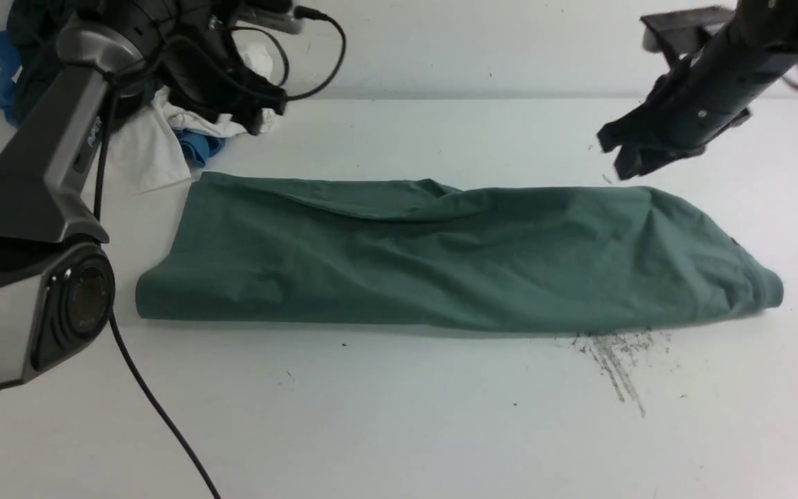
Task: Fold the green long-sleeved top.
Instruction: Use both arms to drag the lower edge of the fabric forward and fold it over the upper edge
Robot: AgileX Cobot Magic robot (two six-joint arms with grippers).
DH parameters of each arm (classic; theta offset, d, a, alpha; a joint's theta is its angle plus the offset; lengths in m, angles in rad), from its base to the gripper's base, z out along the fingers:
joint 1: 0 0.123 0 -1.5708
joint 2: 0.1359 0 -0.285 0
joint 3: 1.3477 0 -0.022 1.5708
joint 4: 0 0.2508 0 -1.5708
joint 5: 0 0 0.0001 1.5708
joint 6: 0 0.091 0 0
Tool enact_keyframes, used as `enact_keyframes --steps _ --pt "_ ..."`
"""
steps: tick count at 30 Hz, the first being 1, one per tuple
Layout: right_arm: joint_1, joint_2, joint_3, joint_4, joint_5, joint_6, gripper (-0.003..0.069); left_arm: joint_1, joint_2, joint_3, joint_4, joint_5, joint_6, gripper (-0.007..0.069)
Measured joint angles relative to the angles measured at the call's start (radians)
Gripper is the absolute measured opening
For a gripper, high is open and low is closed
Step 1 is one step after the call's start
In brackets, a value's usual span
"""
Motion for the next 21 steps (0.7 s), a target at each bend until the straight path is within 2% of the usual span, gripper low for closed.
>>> enact_keyframes --steps 2,3,4,6,8,14,21 --pt "0.031 0.044 -0.001 0.082 0.013 -0.081 0.0008 -0.033 0.021 0.006 -0.052 0.003 0.017 0.0218" --pt "0.035 0.049 -0.001 0.087 0.014 -0.081 0.0006 -0.036 0.023 0.008 -0.056 0.003 0.019 0.0208" --pt "0.061 0.083 -0.001 0.114 0.015 -0.126 -0.0006 -0.057 0.036 0.009 -0.081 0.004 0.03 0.0139" --pt "0.089 0.124 -0.001 0.13 0.017 -0.15 -0.0011 -0.094 0.057 0.014 -0.116 0.006 0.054 0.0052" --pt "0.108 0.168 -0.001 0.138 0.013 -0.159 -0.0013 -0.135 0.078 0.015 -0.152 0.006 0.083 0.0011" --pt "0.11 0.201 -0.005 0.137 0.007 -0.159 -0.0013 -0.214 0.114 0.015 -0.199 0.006 0.127 -0.0008" --pt "0.11 0.202 -0.008 0.125 -0.01 -0.159 -0.0013 -0.221 0.124 0.015 -0.286 0.006 0.117 -0.0008"
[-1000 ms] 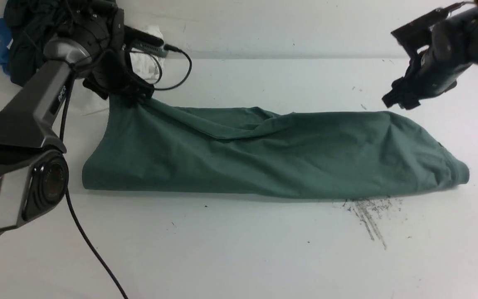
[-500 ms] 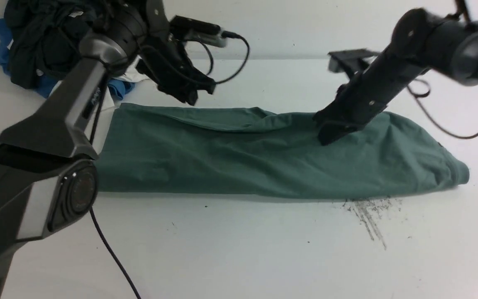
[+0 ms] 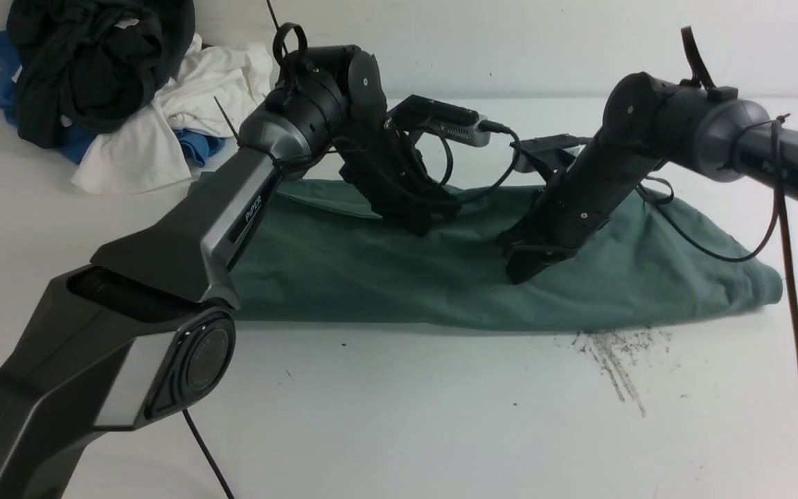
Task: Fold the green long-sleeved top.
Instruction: Use both arms to drag the lower edge of the fabric forward and fold it over the upper edge
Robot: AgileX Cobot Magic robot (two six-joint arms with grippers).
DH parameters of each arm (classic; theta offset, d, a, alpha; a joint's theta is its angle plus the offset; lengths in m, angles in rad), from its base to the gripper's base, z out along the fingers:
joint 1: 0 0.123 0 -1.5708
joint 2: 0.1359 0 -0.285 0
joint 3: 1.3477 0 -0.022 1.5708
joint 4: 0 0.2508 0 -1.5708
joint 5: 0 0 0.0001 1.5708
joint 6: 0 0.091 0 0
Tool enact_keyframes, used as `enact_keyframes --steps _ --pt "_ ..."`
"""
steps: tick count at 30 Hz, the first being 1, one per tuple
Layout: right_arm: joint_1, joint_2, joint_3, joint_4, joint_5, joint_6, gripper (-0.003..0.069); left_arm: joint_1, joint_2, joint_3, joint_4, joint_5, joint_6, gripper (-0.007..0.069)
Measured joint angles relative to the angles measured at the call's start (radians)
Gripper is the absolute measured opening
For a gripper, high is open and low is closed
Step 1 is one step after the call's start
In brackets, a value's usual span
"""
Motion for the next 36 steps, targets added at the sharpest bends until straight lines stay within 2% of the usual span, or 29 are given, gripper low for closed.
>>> enact_keyframes --steps 5,11,17,19,25,28,31,36 --pt "0.0 0.0 0.0 -0.005 -0.007 0.0 -0.0013 -0.005 -0.005 0.0 -0.045 0.0 0.015 -0.0008" --pt "0.0 0.0 0.0 -0.011 -0.001 0.0 -0.0014 -0.02 0.045 -0.001 0.018 -0.001 0.057 -0.0008" --pt "0.0 0.0 -0.004 -0.066 0.026 0.012 -0.0014 -0.014 0.051 -0.027 0.077 -0.06 -0.039 -0.0008" --pt "0.001 -0.001 -0.009 -0.104 0.031 0.035 -0.0014 0.001 0.051 -0.034 0.133 -0.146 -0.073 -0.0008" --pt "0.001 -0.003 -0.01 -0.137 0.032 0.053 -0.0014 0.057 0.051 -0.037 0.183 -0.216 0.044 -0.0008" --pt "0.001 -0.004 -0.01 -0.136 0.032 0.054 -0.0014 0.073 0.051 -0.049 0.212 -0.204 -0.002 -0.0008" --pt "0.001 -0.01 -0.01 -0.149 0.039 0.054 -0.0014 0.097 0.045 -0.075 0.271 -0.111 -0.08 -0.0008" --pt "-0.002 -0.077 0.001 -0.194 0.053 0.078 -0.0014 0.132 -0.014 -0.08 0.314 -0.01 -0.093 -0.0008"
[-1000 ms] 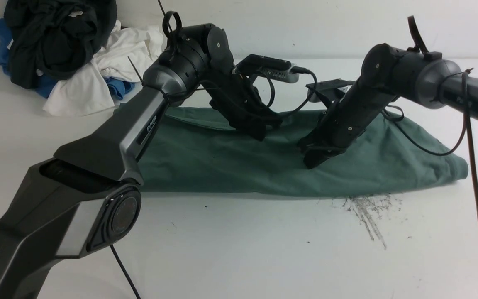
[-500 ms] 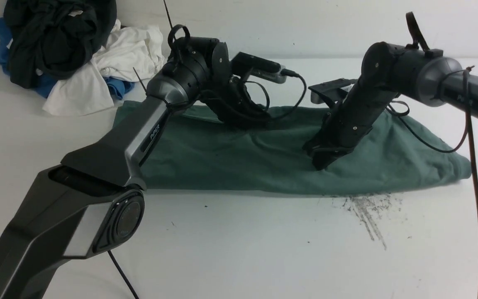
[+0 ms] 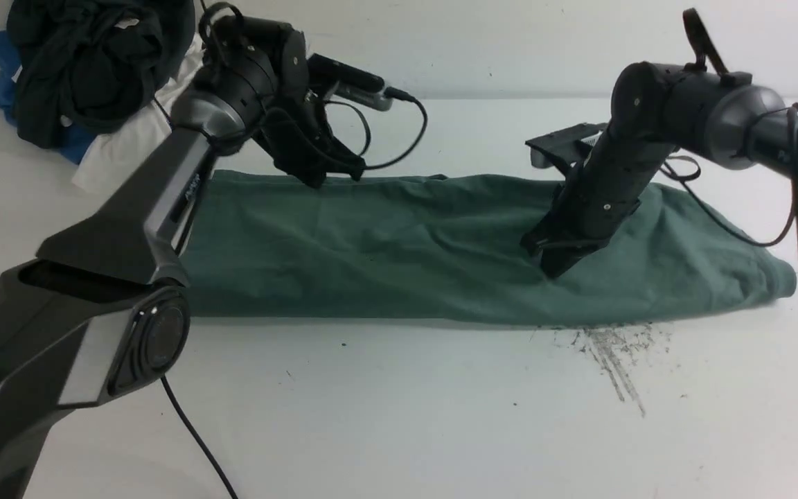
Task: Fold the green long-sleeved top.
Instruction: Use both arms to drag the lower edge of the fabric forward and fold it over the upper edge, then use the right arm to clamp the right edge of the fabric
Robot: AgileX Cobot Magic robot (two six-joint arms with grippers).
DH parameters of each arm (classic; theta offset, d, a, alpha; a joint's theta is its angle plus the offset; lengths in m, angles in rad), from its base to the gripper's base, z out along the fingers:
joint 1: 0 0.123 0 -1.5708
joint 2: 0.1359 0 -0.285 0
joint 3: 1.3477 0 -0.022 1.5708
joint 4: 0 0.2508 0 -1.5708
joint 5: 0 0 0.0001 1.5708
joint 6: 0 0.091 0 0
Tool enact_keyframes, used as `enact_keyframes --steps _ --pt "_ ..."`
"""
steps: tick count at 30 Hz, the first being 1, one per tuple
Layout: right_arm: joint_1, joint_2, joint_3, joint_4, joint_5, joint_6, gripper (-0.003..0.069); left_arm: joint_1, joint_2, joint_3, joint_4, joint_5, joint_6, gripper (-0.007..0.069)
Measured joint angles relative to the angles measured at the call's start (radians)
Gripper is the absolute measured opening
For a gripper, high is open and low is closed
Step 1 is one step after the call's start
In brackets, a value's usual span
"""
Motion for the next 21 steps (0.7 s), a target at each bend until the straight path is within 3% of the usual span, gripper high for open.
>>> enact_keyframes --steps 6,12,16,17,18,21 --pt "-0.048 -0.104 -0.003 -0.025 -0.005 0.025 -0.0014 0.009 -0.136 0.121 -0.058 0.002 0.032 -0.0008" --pt "-0.174 -0.101 -0.001 -0.05 0.049 0.105 0.0029 0.008 -0.287 0.504 -0.065 -0.005 0.066 -0.0007" --pt "-0.292 -0.1 -0.001 -0.051 0.062 0.153 0.0195 0.019 -0.439 0.87 -0.065 -0.009 0.128 -0.0007" --pt "-0.296 -0.1 -0.001 -0.052 0.062 0.155 0.0204 0.02 -0.444 0.885 -0.065 -0.009 0.128 -0.0007" --pt "-0.326 -0.098 -0.001 -0.053 0.062 0.173 0.0291 0.037 -0.475 0.991 -0.066 -0.017 0.128 -0.0007" --pt "-0.355 -0.088 -0.001 -0.068 0.065 0.191 0.0433 0.062 -0.491 1.076 -0.079 -0.036 0.113 -0.0007"
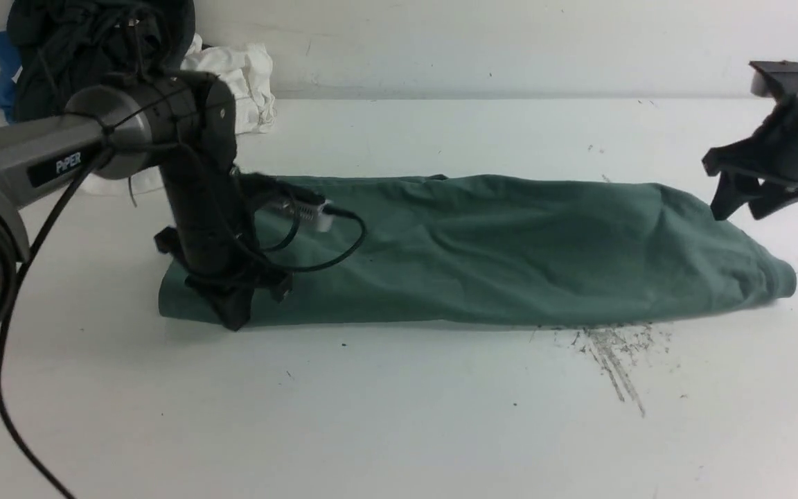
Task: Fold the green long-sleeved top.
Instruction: Use the right arm to clamp the right edge of the fabric, then use the right arm to drag the right edge of the fabric to the left and folds it over the left edge
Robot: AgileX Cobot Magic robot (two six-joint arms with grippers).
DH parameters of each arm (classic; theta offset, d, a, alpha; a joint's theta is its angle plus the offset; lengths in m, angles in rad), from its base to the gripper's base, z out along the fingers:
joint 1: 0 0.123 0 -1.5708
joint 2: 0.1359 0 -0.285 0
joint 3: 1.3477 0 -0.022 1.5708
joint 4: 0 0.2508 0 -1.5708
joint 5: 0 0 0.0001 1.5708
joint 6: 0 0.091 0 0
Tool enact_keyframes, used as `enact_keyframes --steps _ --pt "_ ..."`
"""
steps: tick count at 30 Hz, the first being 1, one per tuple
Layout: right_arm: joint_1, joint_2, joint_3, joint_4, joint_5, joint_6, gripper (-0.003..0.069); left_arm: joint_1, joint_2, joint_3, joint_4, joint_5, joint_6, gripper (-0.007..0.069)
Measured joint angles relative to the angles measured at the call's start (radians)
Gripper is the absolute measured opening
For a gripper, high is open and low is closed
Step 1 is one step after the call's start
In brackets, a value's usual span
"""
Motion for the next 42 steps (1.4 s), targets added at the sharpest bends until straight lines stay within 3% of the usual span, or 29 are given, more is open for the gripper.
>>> enact_keyframes --steps 6,13,20,24,26,27,28,29,30,31,32,38,42 --pt "-0.001 0.026 0.0 -0.061 0.003 0.003 0.0605 -0.003 -0.111 0.005 -0.071 -0.033 0.021 -0.0007" --pt "-0.023 0.122 0.0 -0.069 0.002 0.06 0.062 -0.003 -0.422 0.005 -0.05 -0.025 0.044 -0.0007" --pt "-0.029 0.158 -0.003 -0.062 0.0 0.11 0.054 0.024 -0.698 0.053 -0.017 -0.027 0.041 -0.0007" --pt "-0.029 0.165 -0.009 -0.049 0.0 0.102 0.0476 0.052 -0.878 0.229 0.005 -0.061 0.035 -0.0007" --pt "-0.031 0.166 -0.01 -0.04 0.0 0.083 0.0414 0.059 -0.937 0.3 0.018 -0.074 0.033 -0.0007" --pt "-0.031 0.166 -0.01 -0.034 -0.001 0.072 0.0325 0.07 -1.011 0.395 0.043 -0.083 0.025 -0.0007" --pt "-0.031 0.166 -0.01 -0.033 -0.001 0.073 0.0313 0.072 -1.019 0.405 0.046 -0.083 0.025 -0.0007" --pt "-0.032 0.163 -0.01 -0.034 -0.001 0.069 0.0205 0.084 -1.09 0.5 0.078 -0.083 0.003 -0.0007" --pt "-0.034 0.16 -0.01 -0.04 -0.001 0.069 0.0162 0.086 -1.106 0.531 0.086 -0.083 -0.009 -0.0007" --pt "-0.042 0.152 -0.008 -0.072 -0.001 0.069 0.0072 0.097 -1.165 0.603 0.112 -0.083 -0.045 -0.0007" --pt "-0.049 0.144 -0.006 -0.094 -0.001 0.071 0.005 0.1 -1.194 0.635 0.121 -0.084 -0.056 -0.0007" --pt "-0.117 0.014 0.002 -0.157 0.002 0.12 0.0036 0.101 -1.327 0.895 0.172 -0.165 -0.138 -0.0007" --pt "-0.093 -0.136 0.001 -0.027 0.006 0.118 0.0036 0.101 -1.362 1.013 0.161 -0.359 -0.157 -0.0007"
